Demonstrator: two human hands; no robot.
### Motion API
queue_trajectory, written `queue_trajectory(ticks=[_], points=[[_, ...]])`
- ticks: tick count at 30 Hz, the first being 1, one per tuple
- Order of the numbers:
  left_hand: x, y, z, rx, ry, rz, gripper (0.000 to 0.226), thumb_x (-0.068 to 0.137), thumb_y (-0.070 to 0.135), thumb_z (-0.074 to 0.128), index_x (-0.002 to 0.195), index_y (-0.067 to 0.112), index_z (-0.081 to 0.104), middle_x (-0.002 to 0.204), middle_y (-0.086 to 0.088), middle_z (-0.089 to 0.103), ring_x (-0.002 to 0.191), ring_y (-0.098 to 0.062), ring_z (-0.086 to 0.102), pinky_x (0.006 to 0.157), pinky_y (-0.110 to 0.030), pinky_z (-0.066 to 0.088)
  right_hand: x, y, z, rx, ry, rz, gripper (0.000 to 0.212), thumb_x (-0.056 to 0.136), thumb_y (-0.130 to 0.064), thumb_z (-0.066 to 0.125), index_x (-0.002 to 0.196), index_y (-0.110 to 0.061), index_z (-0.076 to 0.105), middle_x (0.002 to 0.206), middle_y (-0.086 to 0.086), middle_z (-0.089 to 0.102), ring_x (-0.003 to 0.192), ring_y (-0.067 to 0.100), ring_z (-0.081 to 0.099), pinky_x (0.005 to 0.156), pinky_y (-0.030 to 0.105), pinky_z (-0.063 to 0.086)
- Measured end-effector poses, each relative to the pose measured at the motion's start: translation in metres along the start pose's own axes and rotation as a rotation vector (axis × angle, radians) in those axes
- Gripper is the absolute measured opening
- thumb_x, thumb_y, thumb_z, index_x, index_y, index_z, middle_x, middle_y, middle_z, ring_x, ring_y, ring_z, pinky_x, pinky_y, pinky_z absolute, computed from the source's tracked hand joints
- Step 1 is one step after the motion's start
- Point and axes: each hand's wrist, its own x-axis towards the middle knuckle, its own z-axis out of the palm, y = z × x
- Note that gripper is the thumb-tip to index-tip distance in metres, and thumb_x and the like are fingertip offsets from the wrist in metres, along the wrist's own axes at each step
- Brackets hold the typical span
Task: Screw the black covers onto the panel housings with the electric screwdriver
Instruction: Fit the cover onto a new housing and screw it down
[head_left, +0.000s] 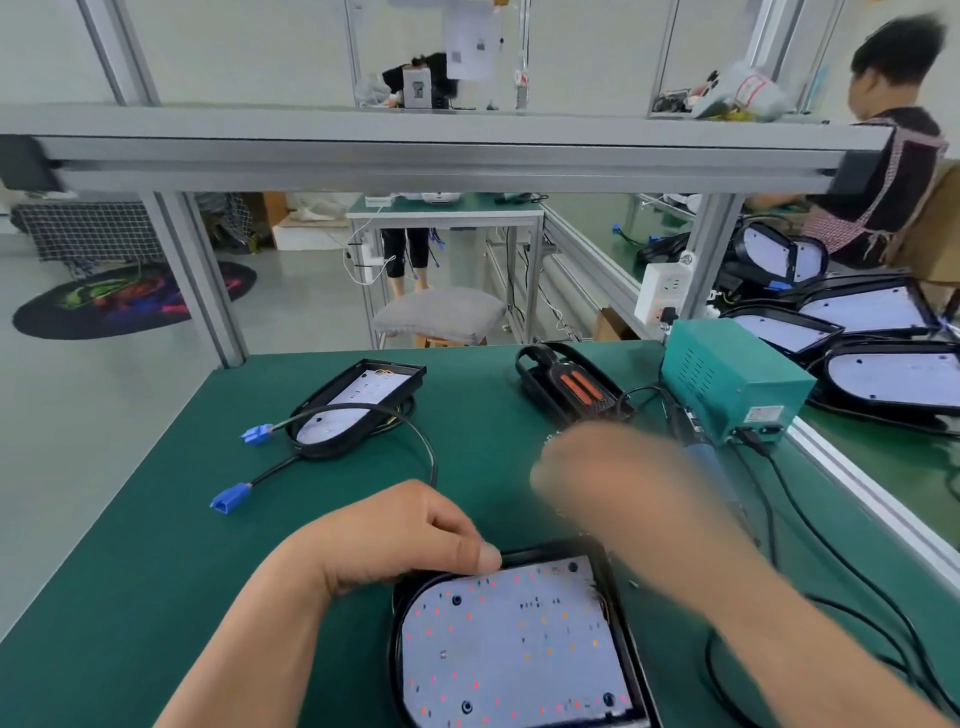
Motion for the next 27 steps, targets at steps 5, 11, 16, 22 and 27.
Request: queue_trajectory(ticks=[5,11,16,22,27], points=[[0.002,-0.001,0.002,-0.030,0.020,0.022,0.051,0.072,0.063,0.082,0.090,0.015,0.082,0.075,0.000,0.060,0.072,-0.017,0.043,0.068,-0.033,0.032,0.120,0.071,0.002,-0.496,0.003,0.200,0.063,0.090,-0.076,0.056,0.122,-0.021,0.060,0.115,0.001,0.068,0.106,0.028,0.063,0.084,0.041,0.052],[0.008,-0.003,0.007,-0.094,0.049,0.055,0.035,0.075,0.055,0.083,0.092,0.024,0.085,0.084,0.009,0.078,0.074,0.000,0.061,0.068,-0.014,0.045,0.168,0.123,0.026,-0.738,-0.233,0.329,0.102,0.074,-0.095,0.050,0.141,-0.018,0.048,0.125,0.006,0.066,0.112,0.032,0.063,0.081,0.046,0.044],[0.014,-0.007,0.012,-0.080,0.103,0.064,0.037,0.076,0.058,0.081,0.088,0.023,0.084,0.084,0.003,0.077,0.078,-0.003,0.063,0.076,-0.023,0.049,0.164,0.127,0.028,-0.615,-0.116,0.381,0.069,0.071,-0.075,0.063,0.117,-0.024,0.056,0.109,0.005,0.066,0.106,0.035,0.060,0.089,0.046,0.047],[0.015,-0.007,0.014,-0.068,0.104,0.084,0.032,0.090,0.047,0.078,0.070,0.021,0.075,0.064,0.016,0.057,0.062,-0.002,0.047,0.060,-0.013,0.040,0.135,0.134,0.019,-0.193,0.036,0.290,0.087,0.080,-0.064,0.074,0.152,-0.024,0.046,0.128,0.006,0.052,0.128,0.032,0.051,0.108,0.047,0.045],[0.016,-0.006,0.015,-0.057,0.105,0.081,0.042,0.089,0.049,0.077,0.068,0.013,0.068,0.066,0.007,0.045,0.066,-0.010,0.038,0.060,-0.022,0.034,0.120,0.135,0.013,0.091,0.138,0.159,0.093,0.076,-0.064,0.074,0.156,-0.032,0.040,0.129,-0.025,0.052,0.111,-0.026,0.048,0.090,-0.004,0.033]])
